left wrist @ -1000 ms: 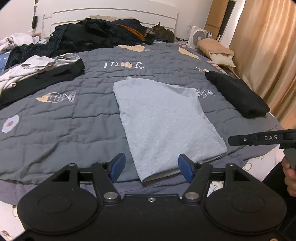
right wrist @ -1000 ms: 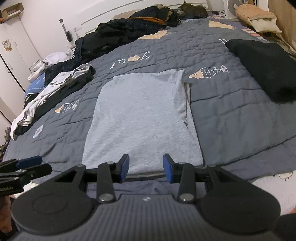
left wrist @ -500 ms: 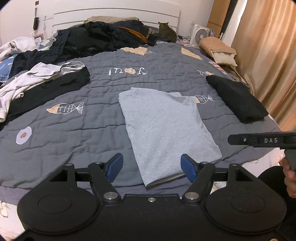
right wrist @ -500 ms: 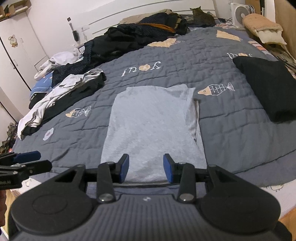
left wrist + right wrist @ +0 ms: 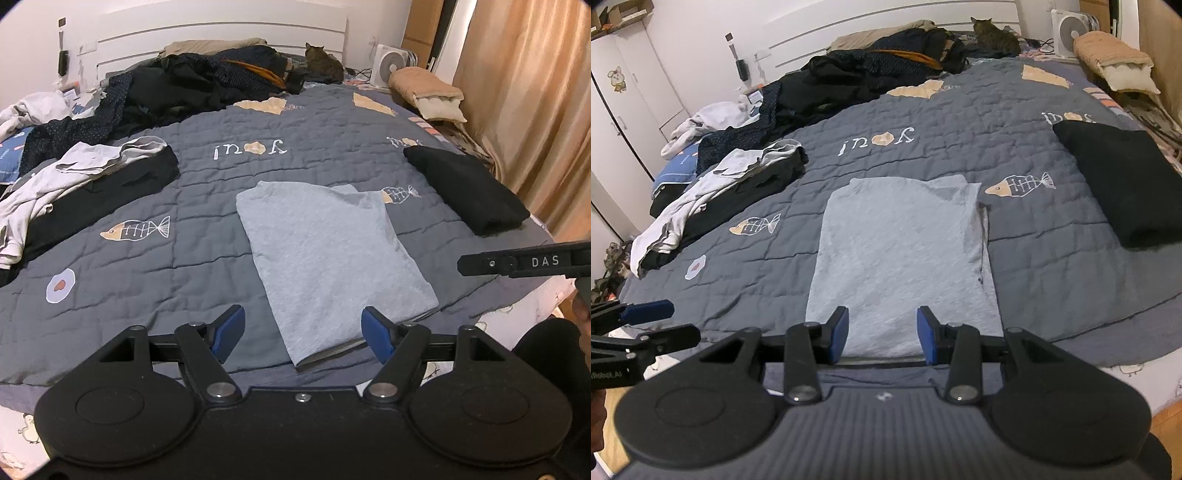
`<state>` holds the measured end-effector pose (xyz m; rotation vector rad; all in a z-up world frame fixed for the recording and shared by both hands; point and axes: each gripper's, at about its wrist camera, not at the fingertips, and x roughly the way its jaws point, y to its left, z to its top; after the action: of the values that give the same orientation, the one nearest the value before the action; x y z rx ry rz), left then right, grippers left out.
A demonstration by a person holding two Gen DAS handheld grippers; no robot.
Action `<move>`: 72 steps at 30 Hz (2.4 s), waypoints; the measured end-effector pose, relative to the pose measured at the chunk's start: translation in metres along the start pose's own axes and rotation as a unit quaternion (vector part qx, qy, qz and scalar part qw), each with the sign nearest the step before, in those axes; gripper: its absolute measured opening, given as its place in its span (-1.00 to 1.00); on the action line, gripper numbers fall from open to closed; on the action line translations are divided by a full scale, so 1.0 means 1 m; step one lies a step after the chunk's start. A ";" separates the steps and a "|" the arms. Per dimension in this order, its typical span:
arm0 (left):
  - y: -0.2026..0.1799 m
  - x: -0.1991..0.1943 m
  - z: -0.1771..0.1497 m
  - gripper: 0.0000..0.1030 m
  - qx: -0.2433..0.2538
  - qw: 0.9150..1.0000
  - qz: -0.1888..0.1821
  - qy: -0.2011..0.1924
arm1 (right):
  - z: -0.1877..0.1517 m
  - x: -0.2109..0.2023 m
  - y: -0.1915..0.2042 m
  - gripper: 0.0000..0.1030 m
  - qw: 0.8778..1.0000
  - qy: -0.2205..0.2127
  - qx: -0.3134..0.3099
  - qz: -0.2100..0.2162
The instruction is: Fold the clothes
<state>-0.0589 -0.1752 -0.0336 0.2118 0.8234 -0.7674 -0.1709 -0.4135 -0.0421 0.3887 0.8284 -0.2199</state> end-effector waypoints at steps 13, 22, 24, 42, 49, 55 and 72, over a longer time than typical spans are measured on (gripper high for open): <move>-0.001 0.025 0.004 0.35 -0.007 1.000 -0.011 0.009 | 0.000 0.010 -0.019 -0.23 1.000 0.014 0.009 -0.003; 0.020 0.047 0.008 0.41 -0.033 0.999 -0.022 0.010 | -0.001 0.062 -0.057 -0.23 0.997 0.063 0.034 0.019; 0.025 0.052 0.009 0.41 -0.039 0.999 -0.024 0.009 | -0.001 0.078 -0.071 -0.23 0.996 0.074 0.045 0.014; 0.062 0.080 0.013 0.41 -0.086 0.996 -0.032 0.011 | -0.001 0.169 -0.167 -0.23 0.988 0.108 0.090 0.071; 0.061 0.081 0.012 0.41 -0.088 0.995 -0.042 0.012 | -0.011 0.183 -0.187 -0.21 0.977 0.108 0.136 0.122; 0.061 0.078 0.011 0.41 -0.088 0.995 -0.050 0.007 | -0.012 0.188 -0.178 -0.17 0.971 0.108 0.139 0.162; 0.075 0.079 0.012 0.41 -0.092 0.995 -0.044 0.005 | -0.010 0.204 -0.172 0.08 0.962 0.133 0.132 0.198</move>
<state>0.0343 -0.1689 -0.0914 0.0154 0.9130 -0.7695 -0.1012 -0.5731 -0.2438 0.8374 0.9674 0.1001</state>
